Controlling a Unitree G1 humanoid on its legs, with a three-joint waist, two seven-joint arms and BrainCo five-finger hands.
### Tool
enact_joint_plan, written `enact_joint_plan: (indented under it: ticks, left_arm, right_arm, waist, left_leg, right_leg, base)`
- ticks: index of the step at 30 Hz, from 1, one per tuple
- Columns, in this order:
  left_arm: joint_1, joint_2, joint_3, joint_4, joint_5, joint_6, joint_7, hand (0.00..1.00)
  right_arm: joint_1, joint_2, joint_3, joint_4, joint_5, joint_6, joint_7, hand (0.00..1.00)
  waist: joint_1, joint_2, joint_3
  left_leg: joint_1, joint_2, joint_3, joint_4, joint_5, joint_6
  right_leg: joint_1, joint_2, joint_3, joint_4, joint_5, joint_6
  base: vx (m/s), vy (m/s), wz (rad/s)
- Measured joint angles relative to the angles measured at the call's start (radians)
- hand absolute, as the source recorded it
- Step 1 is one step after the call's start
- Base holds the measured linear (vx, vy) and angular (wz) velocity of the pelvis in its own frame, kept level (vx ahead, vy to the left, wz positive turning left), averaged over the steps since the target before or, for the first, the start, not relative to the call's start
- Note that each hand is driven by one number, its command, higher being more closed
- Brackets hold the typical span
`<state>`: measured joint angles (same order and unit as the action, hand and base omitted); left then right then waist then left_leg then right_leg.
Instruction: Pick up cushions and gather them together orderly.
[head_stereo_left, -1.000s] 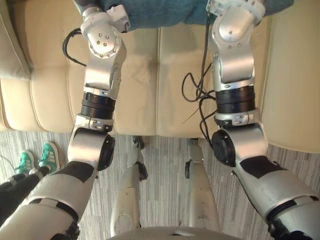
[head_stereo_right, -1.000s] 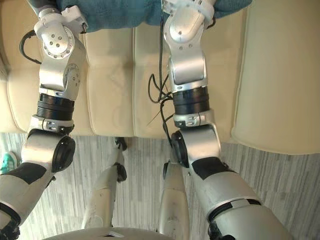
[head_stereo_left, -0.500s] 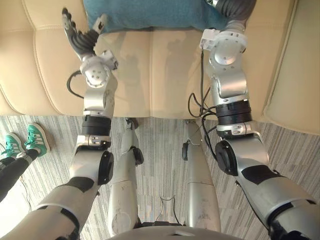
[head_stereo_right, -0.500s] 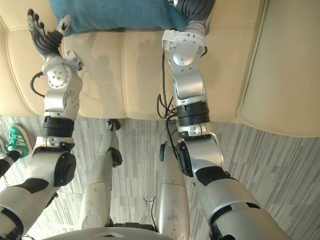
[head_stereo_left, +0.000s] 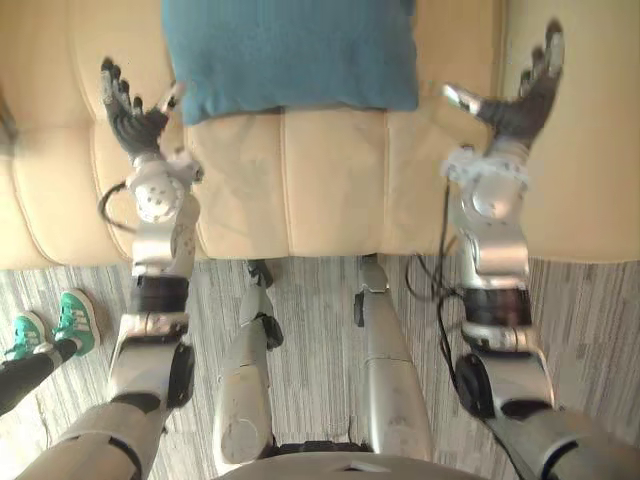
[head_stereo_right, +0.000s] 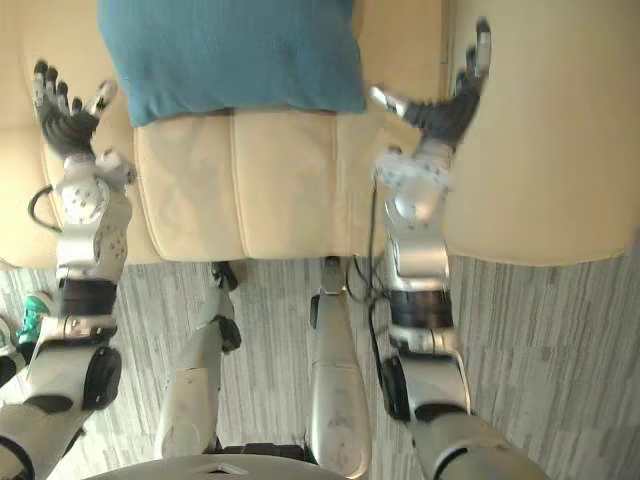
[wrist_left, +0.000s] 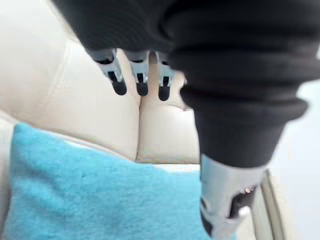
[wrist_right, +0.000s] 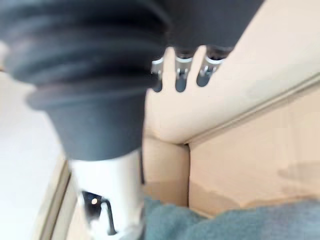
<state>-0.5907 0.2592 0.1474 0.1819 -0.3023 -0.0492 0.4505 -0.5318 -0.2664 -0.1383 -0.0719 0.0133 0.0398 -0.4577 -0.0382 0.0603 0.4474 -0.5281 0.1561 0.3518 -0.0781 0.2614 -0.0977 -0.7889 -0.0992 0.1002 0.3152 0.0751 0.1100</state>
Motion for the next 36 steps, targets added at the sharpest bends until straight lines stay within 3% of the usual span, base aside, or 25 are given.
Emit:
enact_joint_plan:
  ticks: [4,6,7,10,13,19,22,28,32,34,35,36]
  left_arm:
    - [0.248,-0.017,0.020,-0.014,0.034,-0.004,-0.086,0.00]
    - [0.396,-0.086,0.054,-0.005,0.040,-0.001,-0.131,0.00]
    - [0.485,-0.136,0.078,0.041,0.039,-0.001,-0.159,0.00]
    - [0.627,-0.206,0.102,0.198,0.028,0.007,-0.209,0.00]
    - [0.700,-0.268,0.147,0.397,0.033,0.031,-0.254,0.00]
    - [0.734,-0.286,0.206,0.676,0.117,0.052,-0.289,0.00]
    - [0.725,-0.290,0.216,0.732,0.174,0.053,-0.303,0.00]
    - [0.719,-0.292,0.234,0.755,0.223,0.063,-0.309,0.00]
    - [0.715,-0.289,0.242,0.755,0.230,0.065,-0.311,0.00]
    - [0.709,-0.284,0.242,0.752,0.230,0.065,-0.310,0.00]
    - [0.697,-0.277,0.243,0.748,0.230,0.065,-0.310,0.00]
    - [0.697,-0.281,0.243,0.740,0.230,0.066,-0.309,0.00]
  right_arm:
    - [0.267,0.034,-0.006,-0.007,0.001,-0.020,0.083,0.00]
    - [0.410,0.087,0.000,0.001,0.002,-0.033,0.143,0.00]
    - [0.479,0.131,0.002,0.055,0.037,-0.055,0.190,0.00]
    - [0.593,0.192,0.023,0.249,0.110,-0.064,0.276,0.00]
    - [0.669,0.235,0.022,0.446,0.096,-0.057,0.341,0.00]
    - [0.683,0.261,-0.068,0.765,0.039,-0.053,0.349,0.00]
    - [0.679,0.255,-0.153,0.888,0.027,-0.043,0.348,0.00]
    - [0.670,0.254,-0.224,0.953,0.024,-0.034,0.350,0.00]
    - [0.661,0.262,-0.216,0.951,0.023,-0.028,0.350,0.00]
    - [0.651,0.264,-0.196,0.950,0.023,-0.023,0.349,0.00]
    - [0.642,0.269,-0.180,0.935,0.023,-0.022,0.348,0.00]
    - [0.639,0.275,-0.179,0.920,0.023,-0.022,0.349,0.00]
  waist:
    - [0.002,-0.010,-0.005]
    - [0.002,-0.024,-0.012]
    - [0.005,-0.040,-0.036]
    - [0.015,-0.079,-0.132]
    - [0.023,-0.089,-0.232]
    - [0.035,-0.078,-0.344]
    - [0.039,-0.069,-0.361]
    - [0.045,-0.073,-0.374]
    - [0.065,-0.086,-0.363]
    - [0.069,-0.093,-0.360]
    - [0.070,-0.116,-0.347]
    - [0.076,-0.106,-0.346]
  left_leg:
    - [0.103,0.010,-0.016,0.092,-0.080,-0.008]
    - [0.168,0.023,-0.021,0.170,-0.141,-0.012]
    - [0.216,0.033,-0.017,0.205,-0.177,-0.015]
    - [0.302,0.048,0.004,0.213,-0.231,-0.028]
    - [0.369,0.048,0.014,0.181,-0.243,-0.028]
    - [0.494,0.037,0.032,0.090,-0.228,-0.041]
    - [0.542,0.033,0.032,0.066,-0.228,-0.043]
    - [0.592,0.027,0.036,0.055,-0.231,-0.047]
    - [0.607,0.027,0.092,0.074,-0.249,-0.058]
    - [0.576,0.034,0.110,0.126,-0.272,-0.051]
    - [0.537,0.035,0.106,0.196,-0.311,-0.032]
    - [0.510,0.037,0.067,0.225,-0.331,-0.016]
  right_leg:
    - [0.131,-0.001,-0.008,0.036,-0.055,0.000]
    - [0.226,0.001,-0.009,0.042,-0.077,0.001]
    - [0.287,0.005,-0.008,0.037,-0.092,0.001]
    - [0.390,0.018,-0.004,-0.021,-0.108,-0.007]
    - [0.479,0.016,-0.016,-0.112,-0.087,-0.013]
    - [0.626,0.014,-0.025,-0.261,-0.029,0.001]
    - [0.682,0.014,-0.029,-0.290,-0.025,0.003]
    - [0.722,0.012,-0.027,-0.295,-0.025,0.003]
    - [0.705,0.016,0.024,-0.285,-0.010,-0.004]
    - [0.682,0.017,0.034,-0.280,-0.005,-0.019]
    - [0.666,0.014,0.043,-0.278,-0.004,-0.054]
    - [0.658,0.015,0.001,-0.301,-0.030,-0.164]
  base:
    - [0.10,-0.084,0.02]
    - [0.14,-0.053,-0.15]
    - [0.13,0.002,-0.26]
    - [0.11,0.020,-0.22]
    - [0.13,0.052,-0.11]
    - [0.10,0.021,-0.07]
    - [0.08,0.012,0.00]
    - [0.00,0.005,-0.02]
    - [-0.07,0.004,-0.33]
    - [-0.10,-0.005,-0.39]
    - [-0.15,-0.001,-0.36]
    - [-0.18,0.027,-0.57]
